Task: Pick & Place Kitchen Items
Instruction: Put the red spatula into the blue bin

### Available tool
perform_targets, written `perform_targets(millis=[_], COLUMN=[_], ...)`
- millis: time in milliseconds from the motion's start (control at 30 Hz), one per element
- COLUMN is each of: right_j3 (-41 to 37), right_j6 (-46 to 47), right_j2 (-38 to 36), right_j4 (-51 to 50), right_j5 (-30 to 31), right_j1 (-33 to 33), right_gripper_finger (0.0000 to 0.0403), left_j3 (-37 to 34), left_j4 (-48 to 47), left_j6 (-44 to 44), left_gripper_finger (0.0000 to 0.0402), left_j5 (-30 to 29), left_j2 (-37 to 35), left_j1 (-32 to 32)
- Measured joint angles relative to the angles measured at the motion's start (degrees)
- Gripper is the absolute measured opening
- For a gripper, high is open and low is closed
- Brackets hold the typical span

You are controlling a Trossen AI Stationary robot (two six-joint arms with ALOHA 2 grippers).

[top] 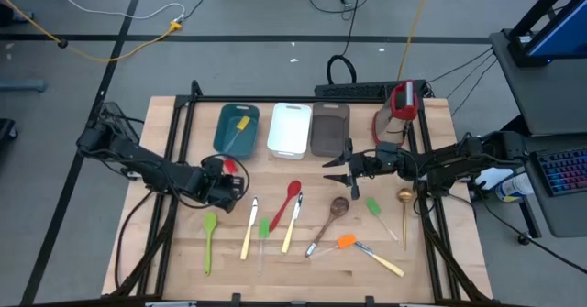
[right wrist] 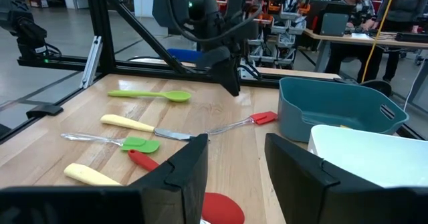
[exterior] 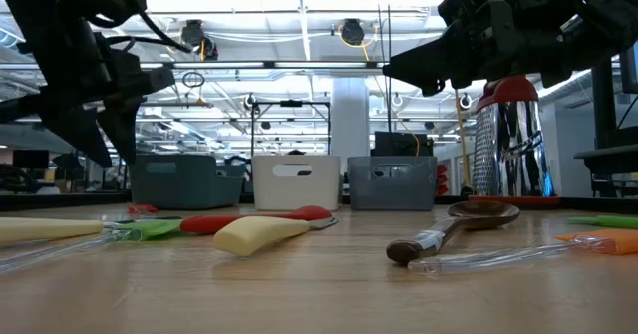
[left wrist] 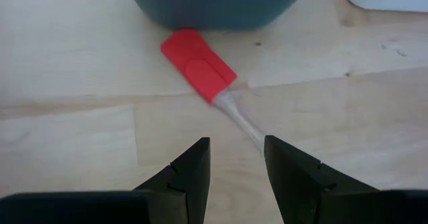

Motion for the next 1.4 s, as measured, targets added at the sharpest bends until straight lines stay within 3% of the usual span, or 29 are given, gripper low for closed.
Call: perform_targets(millis=[267, 567, 1033, 1400], right_j3=[0.0, 0.0, 0.0, 0.0], right_j6=[0.0, 0.13, 0.0, -1.45], right_j2=[0.0, 0.0, 0.0, 0.0], right_j4=[0.0, 0.01, 0.0, 0.0], right_j5=[0.01, 0.01, 0.01, 0.01], right_j1=[0.0, 0.0, 0.0, 0.0], right_gripper_finger=[0.0141, 0.0141, 0.0141, 0.0141], left_j3=[-3.04, -6.79, -7.54, -7.54], left_j4=[5.21, 12.58, 12.98, 14.32], left_j6=[-1.98, -0.7, 3.38, 2.57], left_gripper_finger=[0.0145, 0.0145, 0.0145, 0.0145], left_j5=[-1.55, -1.83, 1.69, 1.7], left_j2=[0.0, 0.0, 0.0, 0.0], left_j1=[0.46, 6.36, 14.85, 17.12])
